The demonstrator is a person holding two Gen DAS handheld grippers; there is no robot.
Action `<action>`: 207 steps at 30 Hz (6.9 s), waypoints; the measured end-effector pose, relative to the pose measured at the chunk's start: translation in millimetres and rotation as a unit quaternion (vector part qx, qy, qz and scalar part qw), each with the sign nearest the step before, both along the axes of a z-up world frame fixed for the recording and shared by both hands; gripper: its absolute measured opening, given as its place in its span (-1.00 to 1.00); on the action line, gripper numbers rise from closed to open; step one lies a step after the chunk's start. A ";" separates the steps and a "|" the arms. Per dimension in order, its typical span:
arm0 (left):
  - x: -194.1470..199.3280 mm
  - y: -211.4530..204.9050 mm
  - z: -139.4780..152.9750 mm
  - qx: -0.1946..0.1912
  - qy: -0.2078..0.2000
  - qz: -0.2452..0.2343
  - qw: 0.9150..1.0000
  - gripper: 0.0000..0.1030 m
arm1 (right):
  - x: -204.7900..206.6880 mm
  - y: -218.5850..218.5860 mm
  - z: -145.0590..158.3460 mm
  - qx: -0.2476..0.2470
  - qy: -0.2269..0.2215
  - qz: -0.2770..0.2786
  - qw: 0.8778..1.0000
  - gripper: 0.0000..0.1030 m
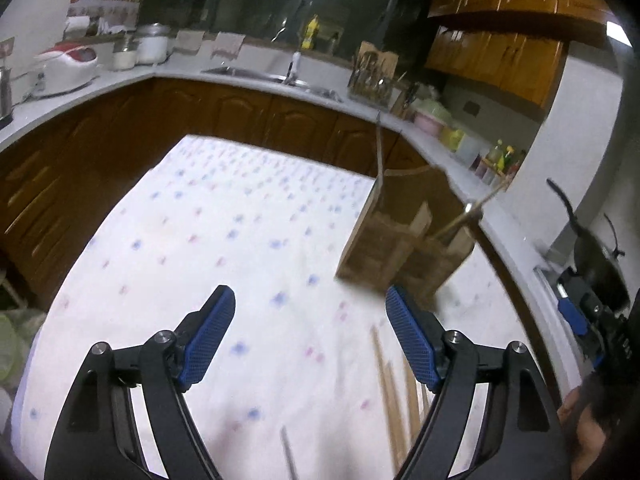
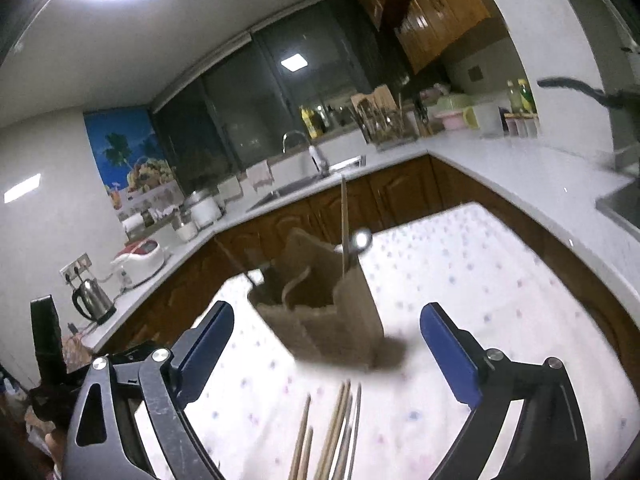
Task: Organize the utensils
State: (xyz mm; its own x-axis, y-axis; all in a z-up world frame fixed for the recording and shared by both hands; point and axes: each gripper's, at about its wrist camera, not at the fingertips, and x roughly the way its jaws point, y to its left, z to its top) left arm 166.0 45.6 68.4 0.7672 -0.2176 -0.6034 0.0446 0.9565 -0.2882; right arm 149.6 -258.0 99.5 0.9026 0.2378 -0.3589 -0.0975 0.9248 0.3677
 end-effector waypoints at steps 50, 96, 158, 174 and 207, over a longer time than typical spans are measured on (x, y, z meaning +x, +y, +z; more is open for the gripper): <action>18.3 -35.0 -114.4 0.073 0.168 -0.087 0.979 -0.85 | 17.7 67.6 -132.1 -0.081 0.221 0.100 0.967 -0.65; -6.0 -14.6 -26.0 0.044 0.061 -0.102 0.992 -0.93 | 15.7 28.0 -60.0 -0.093 0.141 0.057 0.984 -0.91; 156.9 -67.4 72.7 -0.019 -0.112 -0.032 0.993 -0.93 | 112.2 13.9 47.3 -0.056 -0.073 -0.029 0.995 -0.91; 160.1 -69.0 48.2 -0.012 -0.084 -0.045 0.995 -0.92 | 127.6 9.2 11.3 -0.050 -0.007 -0.019 0.999 -0.90; 19.5 -25.5 40.3 -0.041 -0.073 -0.028 0.996 0.43 | 2.0 -20.2 4.6 0.020 -0.020 -0.018 0.999 0.81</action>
State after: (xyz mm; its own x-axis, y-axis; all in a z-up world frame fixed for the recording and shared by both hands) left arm 185.5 20.2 108.7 0.8307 -0.3064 -0.4648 0.1445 0.9250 -0.3515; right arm 151.6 -278.1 104.1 0.9241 0.2177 -0.3140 -0.0789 0.9129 0.4006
